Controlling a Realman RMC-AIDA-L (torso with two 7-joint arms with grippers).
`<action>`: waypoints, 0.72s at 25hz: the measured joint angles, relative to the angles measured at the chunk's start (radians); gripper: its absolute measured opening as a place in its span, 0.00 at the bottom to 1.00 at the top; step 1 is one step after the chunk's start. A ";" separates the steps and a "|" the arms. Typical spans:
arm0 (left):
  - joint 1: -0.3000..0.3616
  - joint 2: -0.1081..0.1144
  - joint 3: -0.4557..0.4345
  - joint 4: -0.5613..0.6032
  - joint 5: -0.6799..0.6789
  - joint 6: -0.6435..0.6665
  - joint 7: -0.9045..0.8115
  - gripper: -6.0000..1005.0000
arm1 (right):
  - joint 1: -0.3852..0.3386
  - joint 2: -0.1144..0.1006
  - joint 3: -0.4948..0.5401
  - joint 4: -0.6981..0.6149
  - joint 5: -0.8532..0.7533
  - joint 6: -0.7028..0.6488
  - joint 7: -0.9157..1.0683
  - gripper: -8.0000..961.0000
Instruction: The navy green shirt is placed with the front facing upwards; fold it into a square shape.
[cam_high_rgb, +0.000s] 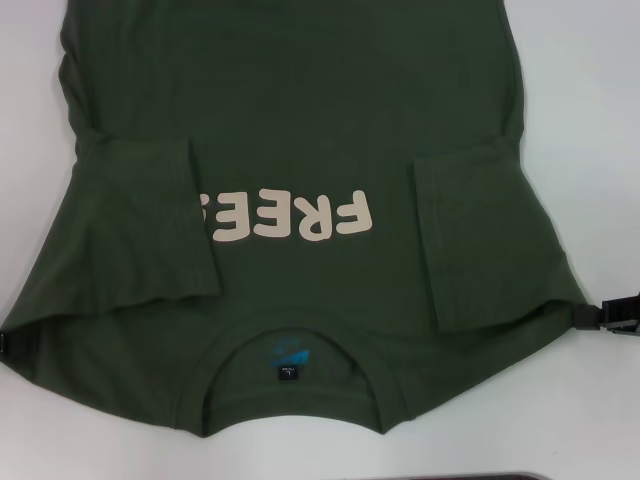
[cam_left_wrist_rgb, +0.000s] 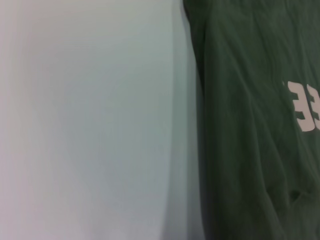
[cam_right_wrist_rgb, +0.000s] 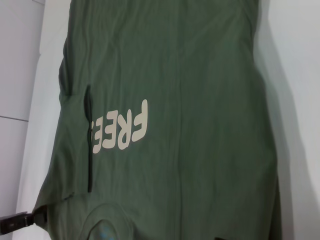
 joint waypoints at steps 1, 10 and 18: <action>0.001 0.000 -0.002 0.000 0.000 0.002 0.004 0.04 | -0.003 0.000 0.004 0.000 0.000 0.000 -0.006 0.04; 0.005 0.002 -0.007 0.004 0.001 0.041 0.045 0.04 | -0.050 0.005 0.062 0.014 0.008 -0.003 -0.074 0.05; 0.007 0.022 -0.007 0.013 0.006 0.076 0.065 0.04 | -0.127 -0.004 0.085 0.066 0.011 0.000 -0.127 0.05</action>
